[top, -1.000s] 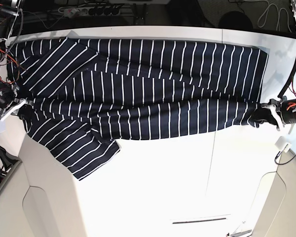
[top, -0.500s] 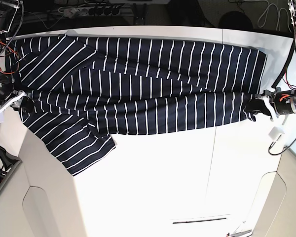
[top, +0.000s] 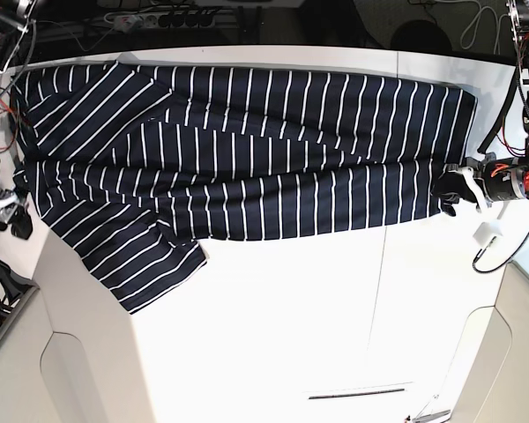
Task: Fold the T-shirt properly
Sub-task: 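Fold the hem up over the shoulder edge with both grippers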
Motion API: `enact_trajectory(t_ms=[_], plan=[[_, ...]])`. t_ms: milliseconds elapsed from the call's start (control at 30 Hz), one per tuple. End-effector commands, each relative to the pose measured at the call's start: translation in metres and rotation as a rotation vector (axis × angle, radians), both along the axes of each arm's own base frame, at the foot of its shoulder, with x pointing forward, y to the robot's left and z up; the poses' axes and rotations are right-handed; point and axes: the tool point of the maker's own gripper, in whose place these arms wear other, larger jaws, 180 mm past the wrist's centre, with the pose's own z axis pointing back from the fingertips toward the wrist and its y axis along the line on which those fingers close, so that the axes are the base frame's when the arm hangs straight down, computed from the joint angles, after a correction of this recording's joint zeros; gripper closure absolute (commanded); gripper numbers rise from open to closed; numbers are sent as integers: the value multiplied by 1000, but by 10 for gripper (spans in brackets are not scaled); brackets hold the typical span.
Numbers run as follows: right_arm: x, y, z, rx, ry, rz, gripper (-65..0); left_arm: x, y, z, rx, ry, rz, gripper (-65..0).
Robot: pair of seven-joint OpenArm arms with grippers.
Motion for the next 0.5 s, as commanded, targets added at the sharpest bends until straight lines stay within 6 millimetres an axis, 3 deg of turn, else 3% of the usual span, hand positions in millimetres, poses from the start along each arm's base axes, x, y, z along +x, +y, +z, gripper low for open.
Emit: enact_trajectory(t_ms=[0,167,467], plan=[[15,-9,28,-27,-77,-8,-373,12,6,17,4,-55,-2,0],[44,1,32,-51,-71,21,-373,11,6,17,4,-55,-2,0],[83,34,-16,-65,26,106,-373,11,6,17,4,-55,-2,0]])
